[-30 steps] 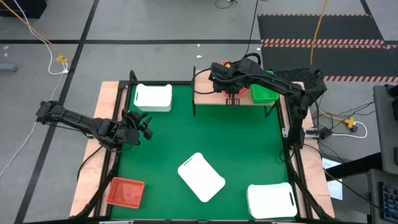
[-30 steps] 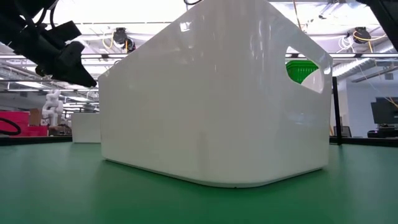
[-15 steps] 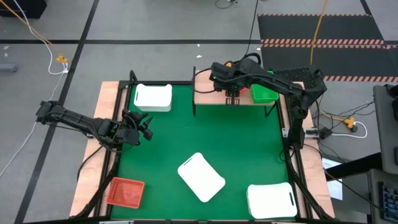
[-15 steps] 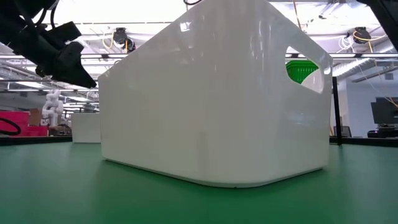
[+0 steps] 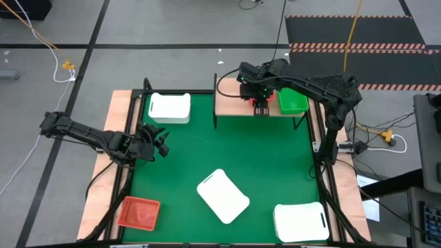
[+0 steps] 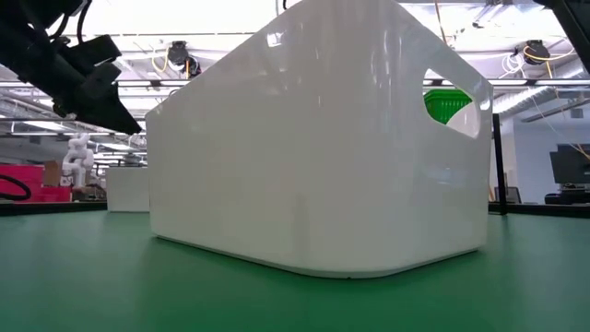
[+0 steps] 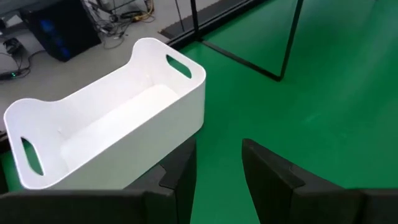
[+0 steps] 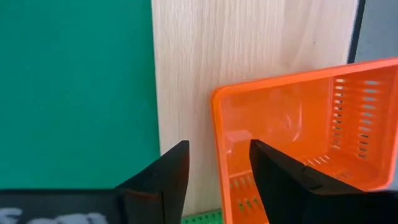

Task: Stack baskets on shelf by color
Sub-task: Stack the top orange bin on top of the orange bin on the shelf, then stack the orange bin on top of the orange bin on the shelf

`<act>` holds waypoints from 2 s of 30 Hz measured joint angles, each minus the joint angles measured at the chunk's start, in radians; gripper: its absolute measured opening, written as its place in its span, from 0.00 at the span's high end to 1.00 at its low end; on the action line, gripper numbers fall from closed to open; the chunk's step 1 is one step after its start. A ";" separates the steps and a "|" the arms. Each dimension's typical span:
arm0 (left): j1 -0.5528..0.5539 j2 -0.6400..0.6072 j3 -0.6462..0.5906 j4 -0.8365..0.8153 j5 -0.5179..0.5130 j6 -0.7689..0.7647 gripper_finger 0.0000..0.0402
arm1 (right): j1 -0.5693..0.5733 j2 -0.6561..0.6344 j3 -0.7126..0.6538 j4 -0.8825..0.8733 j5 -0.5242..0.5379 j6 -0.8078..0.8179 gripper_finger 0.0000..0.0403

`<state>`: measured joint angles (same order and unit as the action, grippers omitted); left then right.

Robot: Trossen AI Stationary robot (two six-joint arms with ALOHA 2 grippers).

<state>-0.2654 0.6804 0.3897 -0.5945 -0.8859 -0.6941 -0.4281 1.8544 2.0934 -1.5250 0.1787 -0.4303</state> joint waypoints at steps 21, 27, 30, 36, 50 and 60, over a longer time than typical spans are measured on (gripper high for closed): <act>-0.006 0.000 0.000 -0.031 -0.004 -0.041 0.67 | -0.038 -0.020 -0.229 0.117 -0.119 0.206 0.94; -0.006 0.000 0.000 -0.031 -0.004 -0.042 0.67 | -0.035 -0.068 -0.229 0.115 -0.136 0.248 0.98; -0.006 0.000 0.000 -0.031 -0.004 -0.042 0.67 | -0.029 -0.090 -0.229 0.116 -0.155 0.231 0.96; -0.006 0.000 0.000 -0.031 -0.004 -0.044 0.67 | 0.021 -0.097 -0.256 0.135 -0.177 0.175 0.91; -0.006 0.000 0.000 -0.030 -0.004 -0.048 0.67 | 0.045 -0.114 -0.335 0.175 -0.056 0.081 0.88; -0.006 0.000 0.000 -0.030 -0.004 -0.045 0.67 | 0.051 -0.288 -0.335 0.352 0.004 0.051 0.77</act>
<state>-0.2718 0.6804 0.3897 -0.6247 -0.8898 -0.7388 -0.3775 1.5662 1.7584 -1.1727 0.1826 -0.3794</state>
